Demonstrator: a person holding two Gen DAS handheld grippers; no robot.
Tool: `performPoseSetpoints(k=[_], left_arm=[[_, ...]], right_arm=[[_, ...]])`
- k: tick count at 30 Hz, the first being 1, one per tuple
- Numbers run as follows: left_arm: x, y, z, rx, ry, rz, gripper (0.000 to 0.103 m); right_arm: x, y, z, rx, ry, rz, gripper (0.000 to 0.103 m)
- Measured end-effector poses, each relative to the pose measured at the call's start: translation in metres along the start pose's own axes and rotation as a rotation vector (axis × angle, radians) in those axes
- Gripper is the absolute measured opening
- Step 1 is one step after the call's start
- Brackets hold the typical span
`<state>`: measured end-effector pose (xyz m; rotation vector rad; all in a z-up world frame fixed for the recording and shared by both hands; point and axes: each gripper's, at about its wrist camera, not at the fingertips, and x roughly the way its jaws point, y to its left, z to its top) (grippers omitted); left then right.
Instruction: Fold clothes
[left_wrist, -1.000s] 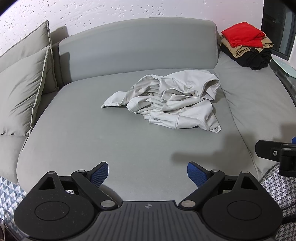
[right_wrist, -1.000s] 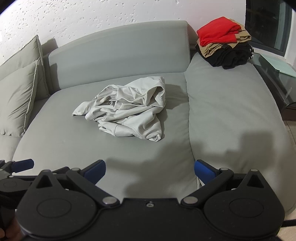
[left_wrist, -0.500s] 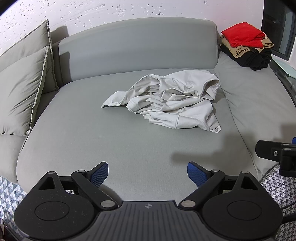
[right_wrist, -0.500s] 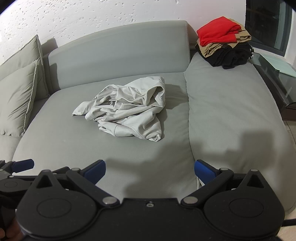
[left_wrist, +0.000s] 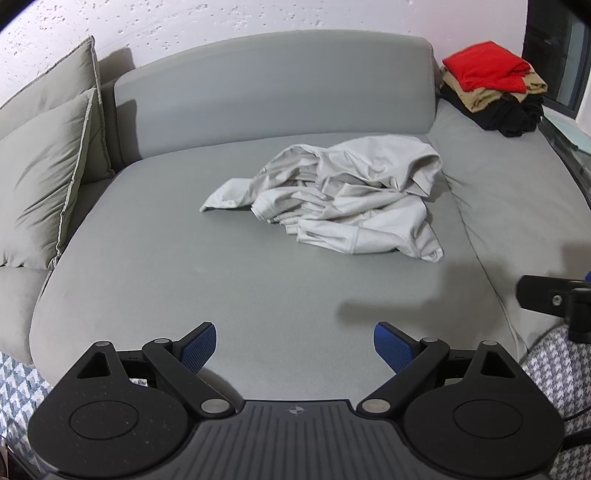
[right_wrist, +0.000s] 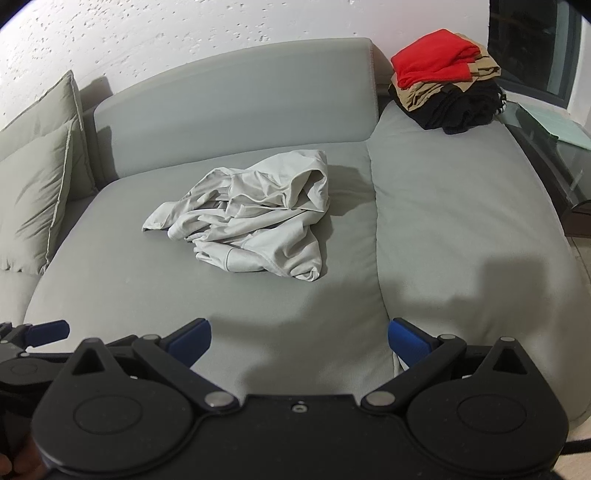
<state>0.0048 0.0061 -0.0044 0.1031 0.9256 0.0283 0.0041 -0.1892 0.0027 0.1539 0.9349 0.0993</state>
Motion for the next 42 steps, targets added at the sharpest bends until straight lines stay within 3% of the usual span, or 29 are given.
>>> performPoseSetpoints(k=[5,9,14,19,21,25,31,38,40,41,42], left_arm=[[-0.002,0.022,0.014,-0.046,-0.087,0.005,0.092],[0.003,0.042,0.031,-0.089,-0.126,0.026,0.086],[0.022,0.062,0.049,-0.124,-0.148,-0.01,0.08],[0.051,0.058,0.056,-0.134,-0.17,-0.075,0.08],[0.065,0.05,0.057,-0.126,-0.165,-0.11,0.079],[0.09,0.042,0.058,-0.166,-0.128,-0.203,0.067],[0.118,0.036,0.059,-0.218,-0.101,-0.247,0.056],[0.124,0.042,0.053,-0.222,-0.12,-0.29,0.058],[0.124,0.044,0.051,-0.217,-0.117,-0.284,0.058],[0.122,0.046,0.05,-0.21,-0.12,-0.283,0.058],[0.119,0.048,0.048,-0.204,-0.128,-0.284,0.058]], right_arm=[[0.004,-0.01,0.009,0.054,-0.023,0.031,0.103],[0.01,-0.02,0.022,0.104,-0.066,0.076,0.103],[0.033,-0.034,0.042,0.166,-0.095,0.117,0.103],[0.069,-0.045,0.062,0.217,-0.116,0.137,0.102],[0.088,-0.045,0.07,0.204,-0.128,0.117,0.092],[0.12,-0.041,0.082,0.112,-0.181,0.083,0.07],[0.18,-0.038,0.097,0.024,-0.142,0.0,0.06],[0.226,-0.036,0.111,0.031,-0.126,0.04,0.053],[0.239,-0.035,0.118,0.034,-0.093,0.032,0.034],[0.245,-0.035,0.121,0.038,-0.076,0.028,0.005],[0.246,-0.039,0.124,0.071,-0.06,0.034,0.005]])
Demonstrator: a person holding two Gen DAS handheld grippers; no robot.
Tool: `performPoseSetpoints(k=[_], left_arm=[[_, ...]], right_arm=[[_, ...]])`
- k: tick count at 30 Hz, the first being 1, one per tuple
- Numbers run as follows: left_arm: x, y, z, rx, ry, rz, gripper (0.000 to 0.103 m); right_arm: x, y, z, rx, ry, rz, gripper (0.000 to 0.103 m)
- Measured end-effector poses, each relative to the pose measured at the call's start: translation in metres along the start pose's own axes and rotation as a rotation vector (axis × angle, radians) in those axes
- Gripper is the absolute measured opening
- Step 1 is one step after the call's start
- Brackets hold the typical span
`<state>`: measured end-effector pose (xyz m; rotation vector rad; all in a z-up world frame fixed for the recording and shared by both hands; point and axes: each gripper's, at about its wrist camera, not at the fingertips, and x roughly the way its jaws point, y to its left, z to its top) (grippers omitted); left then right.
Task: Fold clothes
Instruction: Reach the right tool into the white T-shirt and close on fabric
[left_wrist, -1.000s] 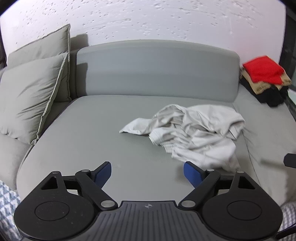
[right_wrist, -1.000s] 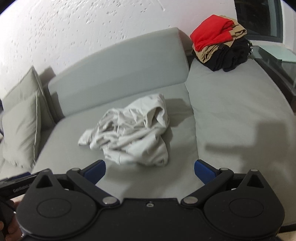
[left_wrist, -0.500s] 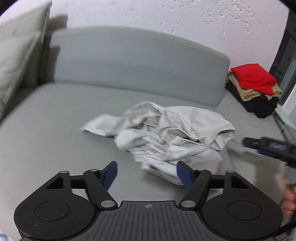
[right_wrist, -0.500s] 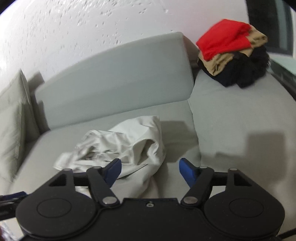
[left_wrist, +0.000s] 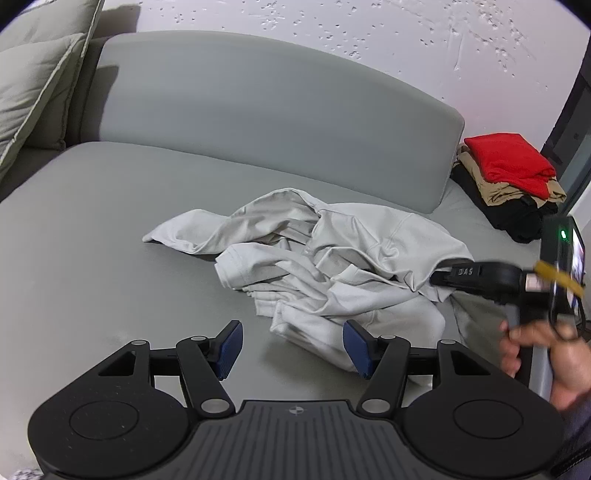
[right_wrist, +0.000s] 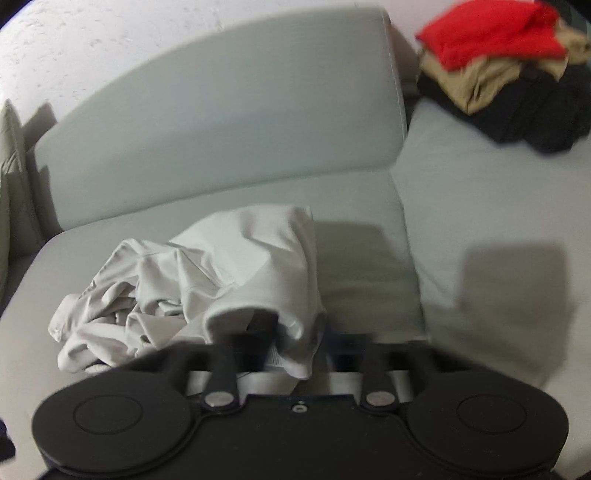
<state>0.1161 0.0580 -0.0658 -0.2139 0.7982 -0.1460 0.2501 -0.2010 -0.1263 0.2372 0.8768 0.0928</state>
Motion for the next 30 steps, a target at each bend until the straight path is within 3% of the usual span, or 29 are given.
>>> performPoseSetpoints(k=[5,8,13,15,16,17,18,20,24,26,29,30], left_arm=[[-0.017,0.003,-0.004,0.037,-0.033,-0.016,0.056],[-0.027,-0.001,-0.01,0.073,-0.05,-0.057,0.056],[-0.03,-0.013,-0.026,0.133,-0.012,-0.122,0.056],[-0.029,-0.015,-0.03,0.145,0.016,-0.147,0.056],[-0.03,-0.016,-0.031,0.155,0.028,-0.167,0.056],[-0.033,-0.017,-0.029,0.161,0.024,-0.173,0.056],[-0.036,-0.018,-0.027,0.167,0.017,-0.178,0.056],[-0.045,-0.018,-0.02,0.175,-0.006,-0.202,0.056],[-0.076,-0.008,0.004,0.156,-0.086,-0.308,0.057],[-0.085,-0.006,0.015,0.187,-0.098,-0.315,0.064],[-0.07,-0.006,0.015,0.266,-0.059,-0.213,0.061],[-0.059,-0.004,0.012,0.272,-0.034,-0.187,0.059]], right_arm=[[-0.07,-0.039,0.011,0.254,-0.197,0.015,0.005],[-0.121,-0.076,0.004,0.413,-0.243,0.004,0.005],[-0.163,-0.126,-0.041,0.571,-0.113,-0.05,0.005],[-0.158,-0.14,-0.057,0.596,0.015,-0.071,0.012],[-0.156,-0.143,-0.064,0.601,0.054,-0.073,0.013],[-0.158,-0.141,-0.07,0.588,0.075,-0.069,0.022],[-0.161,-0.136,-0.074,0.56,0.078,-0.063,0.039],[-0.169,-0.123,-0.08,0.507,0.075,-0.051,0.056],[-0.171,-0.094,-0.08,0.437,0.076,0.043,0.057],[-0.168,-0.08,-0.079,0.406,0.083,0.119,0.058],[-0.149,-0.056,-0.074,0.352,0.094,0.205,0.058],[-0.141,-0.048,-0.072,0.333,0.097,0.229,0.054]])
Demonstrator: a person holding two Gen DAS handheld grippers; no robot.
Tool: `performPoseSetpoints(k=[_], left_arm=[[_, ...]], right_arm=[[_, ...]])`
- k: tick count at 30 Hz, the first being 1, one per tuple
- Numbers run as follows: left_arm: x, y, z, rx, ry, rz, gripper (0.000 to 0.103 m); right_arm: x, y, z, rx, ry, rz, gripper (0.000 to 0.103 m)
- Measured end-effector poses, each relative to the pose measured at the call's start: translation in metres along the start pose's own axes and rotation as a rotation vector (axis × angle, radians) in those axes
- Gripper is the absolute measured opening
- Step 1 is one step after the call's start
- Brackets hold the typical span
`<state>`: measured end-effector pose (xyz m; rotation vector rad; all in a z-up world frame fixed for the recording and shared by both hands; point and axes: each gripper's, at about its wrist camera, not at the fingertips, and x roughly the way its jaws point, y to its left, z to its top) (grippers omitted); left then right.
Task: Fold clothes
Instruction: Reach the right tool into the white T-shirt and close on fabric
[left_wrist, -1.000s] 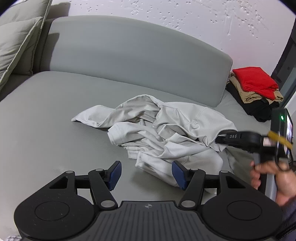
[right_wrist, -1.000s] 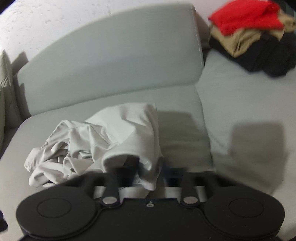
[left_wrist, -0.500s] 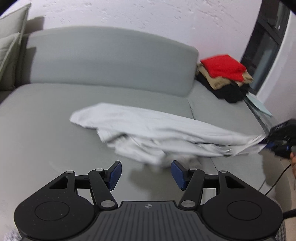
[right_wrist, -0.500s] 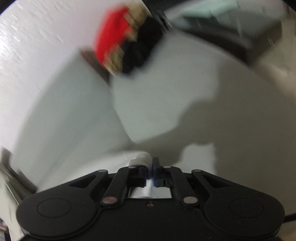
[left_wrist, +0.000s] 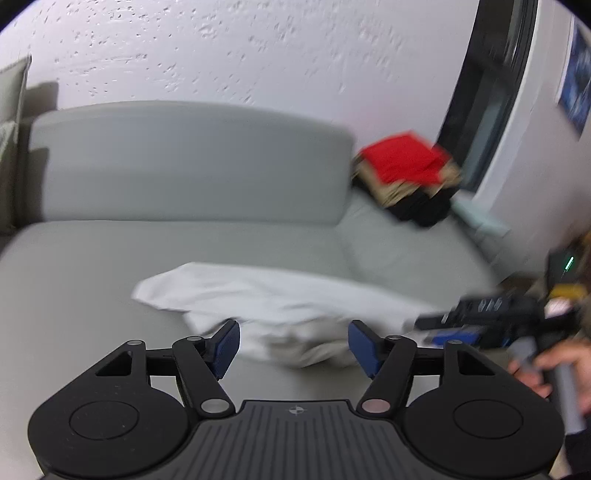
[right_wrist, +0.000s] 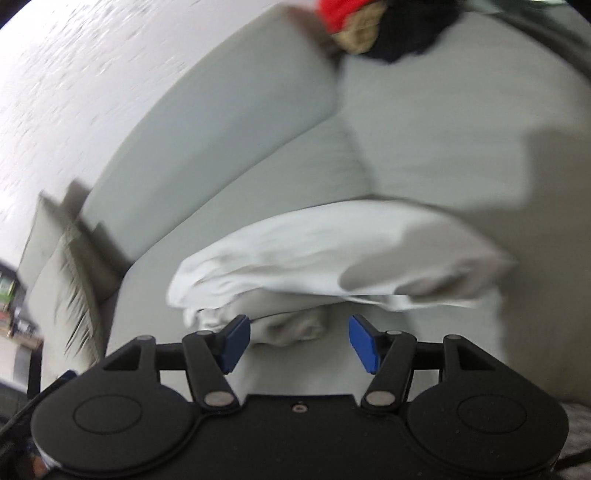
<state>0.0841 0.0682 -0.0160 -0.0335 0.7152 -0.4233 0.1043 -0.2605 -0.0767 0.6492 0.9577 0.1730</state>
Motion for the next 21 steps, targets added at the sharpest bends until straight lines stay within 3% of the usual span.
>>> performPoseSetpoints(k=[3,7,10,12,16,21], left_arm=[[0.033,0.01,-0.015,-0.045,0.072,-0.005,0.052],[0.06,0.014,-0.022,-0.058,0.078,-0.005,0.047],[0.07,0.018,-0.021,-0.036,0.079,-0.011,0.049],[0.075,0.023,-0.019,-0.032,0.078,0.007,0.049],[0.077,0.035,-0.015,-0.072,0.075,0.01,0.049],[0.08,0.033,-0.02,-0.096,0.108,-0.01,0.049]], right_arm=[[0.035,0.016,0.003,-0.022,0.033,0.06,0.028],[0.083,0.032,0.013,-0.013,0.084,0.07,0.028],[0.107,0.036,0.025,-0.003,0.04,0.042,0.028],[0.122,0.033,0.041,-0.02,-0.032,-0.024,0.025],[0.108,0.03,0.064,-0.013,-0.189,-0.14,0.026],[0.072,0.035,0.043,-0.115,-0.092,-0.049,0.029]])
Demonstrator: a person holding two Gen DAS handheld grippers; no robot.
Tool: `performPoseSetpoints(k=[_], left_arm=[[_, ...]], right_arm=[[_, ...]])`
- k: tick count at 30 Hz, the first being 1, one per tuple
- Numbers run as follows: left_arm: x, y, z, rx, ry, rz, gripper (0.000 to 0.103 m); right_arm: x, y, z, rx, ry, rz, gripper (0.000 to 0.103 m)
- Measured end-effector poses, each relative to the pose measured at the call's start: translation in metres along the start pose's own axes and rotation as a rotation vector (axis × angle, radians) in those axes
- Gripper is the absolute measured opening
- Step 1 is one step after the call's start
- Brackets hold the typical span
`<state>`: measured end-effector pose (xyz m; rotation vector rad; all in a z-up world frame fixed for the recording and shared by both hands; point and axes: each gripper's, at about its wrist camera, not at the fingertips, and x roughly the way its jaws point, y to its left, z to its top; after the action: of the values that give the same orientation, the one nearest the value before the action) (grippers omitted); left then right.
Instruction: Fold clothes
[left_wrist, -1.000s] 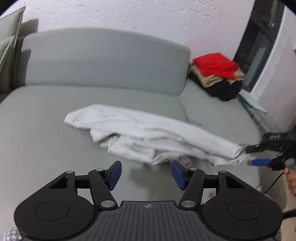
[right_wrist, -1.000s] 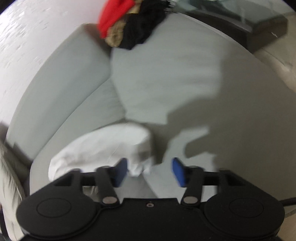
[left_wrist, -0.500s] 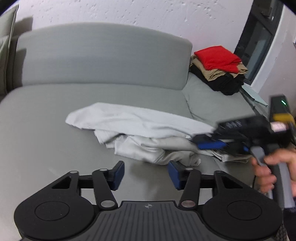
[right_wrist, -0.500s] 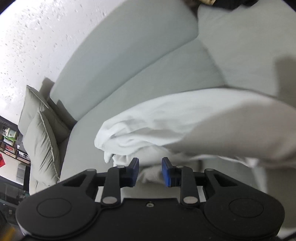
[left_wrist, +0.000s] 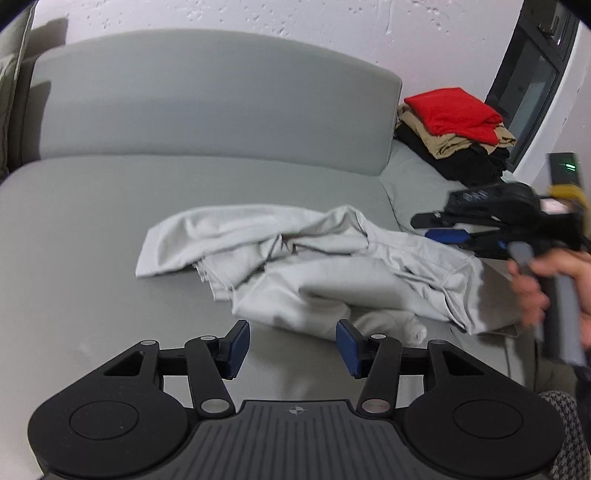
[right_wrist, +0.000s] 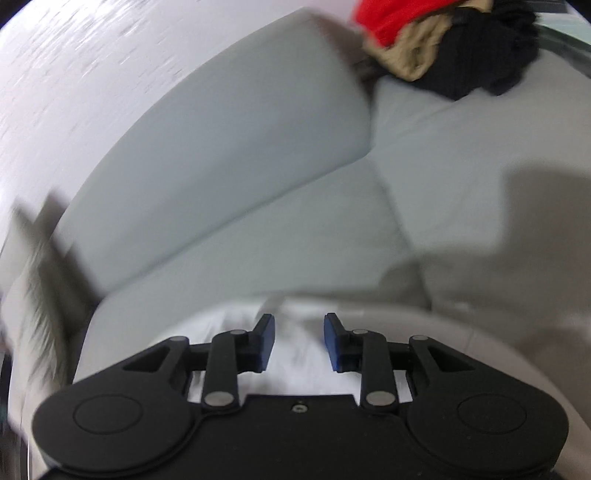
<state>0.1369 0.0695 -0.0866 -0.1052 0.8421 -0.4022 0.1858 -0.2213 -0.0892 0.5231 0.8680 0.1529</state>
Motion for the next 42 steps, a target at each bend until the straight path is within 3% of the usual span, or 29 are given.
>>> performPoseSetpoints(k=[6,7,8,9,11,13,14,17,23,25,28,34,36,39,42], left_arm=[[0.001,-0.009,-0.008,-0.004,0.023,-0.009,0.051],[0.001,-0.01,-0.009,-0.006,0.028,-0.006,0.051],[-0.001,-0.01,-0.009,-0.009,0.028,-0.006,0.054],[-0.003,-0.01,-0.009,-0.01,0.025,-0.003,0.055],[-0.008,-0.01,-0.01,-0.009,0.02,0.007,0.056],[-0.012,-0.007,-0.01,-0.006,0.018,0.02,0.056],[-0.015,-0.006,-0.011,-0.008,0.015,0.024,0.056],[-0.025,-0.002,-0.012,-0.015,0.003,0.034,0.056],[-0.058,0.002,-0.011,-0.035,-0.064,0.051,0.056],[-0.074,0.002,-0.013,-0.035,-0.089,0.053,0.056],[-0.087,0.002,-0.024,-0.041,-0.083,0.05,0.056],[-0.087,0.009,-0.048,-0.132,-0.003,0.018,0.055],[-0.091,0.006,-0.052,-0.13,0.003,-0.004,0.055],[-0.094,-0.004,-0.055,-0.069,0.01,-0.024,0.055],[-0.092,-0.014,-0.051,-0.042,0.026,-0.087,0.051]], right_arm=[[-0.002,0.027,-0.038,-0.132,0.126,0.138,0.032],[0.003,0.032,-0.039,-0.142,0.132,0.14,0.037],[0.01,0.038,-0.041,-0.149,0.136,0.133,0.052],[0.02,0.04,-0.036,-0.16,0.137,0.125,0.059],[0.034,0.052,-0.04,-0.218,0.139,0.112,0.061],[0.048,0.062,-0.044,-0.311,0.158,0.065,0.035],[0.05,0.067,-0.05,-0.36,0.166,0.029,0.005],[0.027,0.073,-0.058,-0.387,0.078,0.011,0.004],[-0.067,0.095,-0.029,-0.31,-0.194,0.118,0.004],[-0.099,0.104,-0.031,-0.301,-0.246,0.154,0.004],[-0.126,0.11,-0.06,-0.311,-0.213,0.147,0.004],[-0.092,0.108,-0.174,-0.564,0.155,0.082,0.006],[-0.091,0.104,-0.183,-0.557,0.205,0.104,0.013],[-0.11,0.093,-0.167,-0.487,0.15,0.125,0.034],[-0.135,0.071,-0.144,-0.367,0.079,0.088,0.034]])
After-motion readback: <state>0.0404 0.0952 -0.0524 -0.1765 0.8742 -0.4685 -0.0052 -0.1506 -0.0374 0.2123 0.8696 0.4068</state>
